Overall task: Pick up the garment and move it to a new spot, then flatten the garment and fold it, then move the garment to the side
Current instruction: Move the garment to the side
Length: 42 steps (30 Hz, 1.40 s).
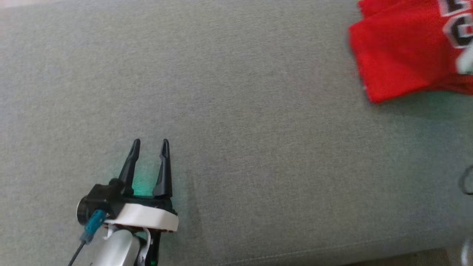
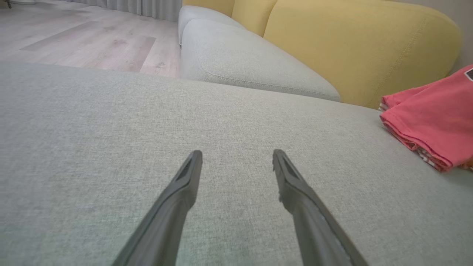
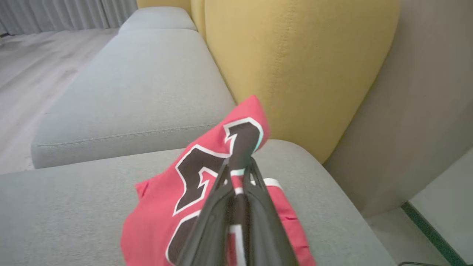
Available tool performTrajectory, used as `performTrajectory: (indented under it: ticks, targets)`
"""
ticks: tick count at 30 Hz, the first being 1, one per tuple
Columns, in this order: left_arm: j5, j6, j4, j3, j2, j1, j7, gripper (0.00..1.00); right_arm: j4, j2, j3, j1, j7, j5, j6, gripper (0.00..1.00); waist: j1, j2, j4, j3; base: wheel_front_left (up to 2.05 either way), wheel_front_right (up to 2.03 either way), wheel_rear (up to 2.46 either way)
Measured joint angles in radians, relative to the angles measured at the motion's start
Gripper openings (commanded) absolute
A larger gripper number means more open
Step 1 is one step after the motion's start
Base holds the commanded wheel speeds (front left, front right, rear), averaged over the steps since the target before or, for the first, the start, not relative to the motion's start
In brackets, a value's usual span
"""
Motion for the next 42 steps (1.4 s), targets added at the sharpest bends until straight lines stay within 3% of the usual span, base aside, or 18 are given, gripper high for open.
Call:
performTrajectory:
  ticks: [6, 8, 11, 18, 25, 31, 38, 42]
  targets:
    - [0.000, -0.004, 0.015, -0.007, -0.001, -0.002, 0.000, 1.00, 0.046, -0.056, -0.082, -0.013, -0.002, -0.063, 0.000, 0.00, 0.0000, 0.0000, 0.027, 0.010, 0.00, 0.00, 0.00]
    - [0.001, -0.004, 0.020, -0.011, 0.000, -0.002, 0.000, 1.00, 0.069, -0.058, -0.119, -0.019, -0.058, -0.107, 0.000, 1.00, 0.0000, 0.0000, 0.036, 0.015, 0.00, 0.00, 0.00]
    - [0.003, -0.012, 0.027, -0.027, 0.000, -0.007, 0.000, 1.00, 0.109, -0.059, -0.162, -0.023, -0.139, -0.172, 0.000, 1.00, 0.0001, 0.0000, 0.047, 0.017, 0.00, 0.00, 0.00]
    - [0.003, -0.010, 0.029, -0.033, 0.001, -0.010, 0.006, 1.00, 0.217, 0.015, -0.194, -0.035, -0.239, -0.215, 0.000, 1.00, 0.0000, 0.0000, 0.047, -0.008, 0.00, 0.00, 0.00]
    - [0.002, 0.007, 0.027, -0.030, 0.007, -0.004, 0.009, 1.00, 0.249, 0.038, -0.110, -0.035, -0.325, -0.212, 0.000, 1.00, 0.0000, 0.0000, 0.035, -0.056, 0.00, 0.00, 0.00]
    - [-0.017, 0.017, 0.030, -0.008, 0.011, 0.048, 0.008, 1.00, 0.242, 0.075, 0.017, -0.012, -0.395, -0.121, 0.000, 1.00, 0.0000, 0.0000, 0.031, -0.124, 0.00, 0.00, 0.00]
    - [-0.051, 0.044, 0.033, 0.039, 0.017, 0.103, -0.001, 1.00, 0.158, 0.117, 0.115, 0.150, -0.431, -0.005, 0.000, 1.00, -0.0002, 0.0000, 0.052, -0.212, 0.00, 0.00, 0.00]
    - [-0.066, 0.064, 0.032, 0.069, 0.023, 0.149, -0.001, 1.00, 0.066, 0.142, 0.154, 0.273, -0.442, 0.007, 0.000, 1.00, -0.0002, 0.0000, 0.080, -0.253, 0.00, 0.00, 0.00]
